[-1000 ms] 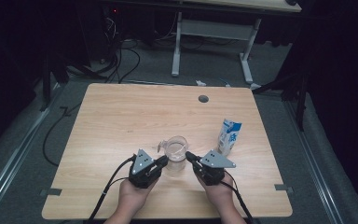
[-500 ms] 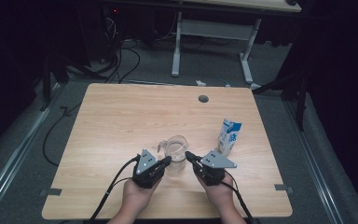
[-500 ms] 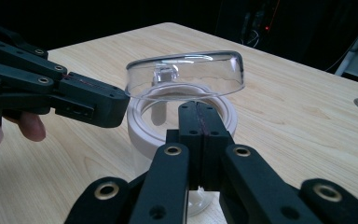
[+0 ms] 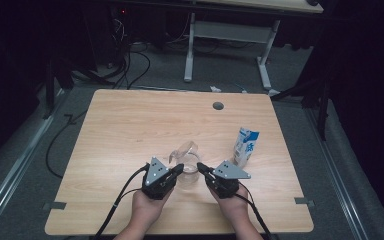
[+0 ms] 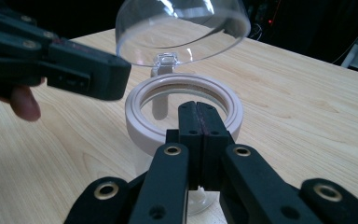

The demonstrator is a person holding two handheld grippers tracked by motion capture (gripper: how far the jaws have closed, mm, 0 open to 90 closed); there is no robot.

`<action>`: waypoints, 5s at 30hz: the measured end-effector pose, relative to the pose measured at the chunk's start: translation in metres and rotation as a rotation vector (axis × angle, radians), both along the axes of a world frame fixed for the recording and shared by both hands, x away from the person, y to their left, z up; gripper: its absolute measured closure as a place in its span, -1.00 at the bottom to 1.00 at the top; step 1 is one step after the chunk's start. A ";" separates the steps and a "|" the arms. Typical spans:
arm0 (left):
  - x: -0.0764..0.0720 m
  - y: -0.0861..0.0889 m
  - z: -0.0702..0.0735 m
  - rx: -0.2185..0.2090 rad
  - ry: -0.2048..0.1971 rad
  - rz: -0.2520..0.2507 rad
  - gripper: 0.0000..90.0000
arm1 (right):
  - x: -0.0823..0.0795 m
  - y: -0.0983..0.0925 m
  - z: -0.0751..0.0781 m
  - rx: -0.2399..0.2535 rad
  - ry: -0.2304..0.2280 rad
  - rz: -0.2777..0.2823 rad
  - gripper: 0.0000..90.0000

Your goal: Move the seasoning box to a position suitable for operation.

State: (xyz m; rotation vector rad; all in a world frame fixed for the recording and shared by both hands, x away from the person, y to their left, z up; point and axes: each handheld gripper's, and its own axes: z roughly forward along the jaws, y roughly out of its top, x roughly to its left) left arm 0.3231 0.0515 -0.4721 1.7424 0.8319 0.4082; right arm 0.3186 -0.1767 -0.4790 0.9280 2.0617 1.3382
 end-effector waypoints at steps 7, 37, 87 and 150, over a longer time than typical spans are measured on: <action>0.007 0.006 0.006 -0.017 -0.007 0.030 1.00 | 0.000 -0.001 0.000 0.005 0.000 0.002 1.00; 0.004 0.034 -0.002 0.053 -0.007 0.052 0.86 | -0.002 -0.001 -0.001 0.009 -0.017 0.010 0.95; -0.009 0.162 -0.045 0.166 0.038 0.238 -0.15 | -0.032 -0.070 -0.033 -0.062 0.104 -0.370 0.40; -0.008 0.163 -0.050 0.164 0.043 0.257 -0.13 | 0.018 -0.110 0.005 -0.062 0.073 -0.501 0.88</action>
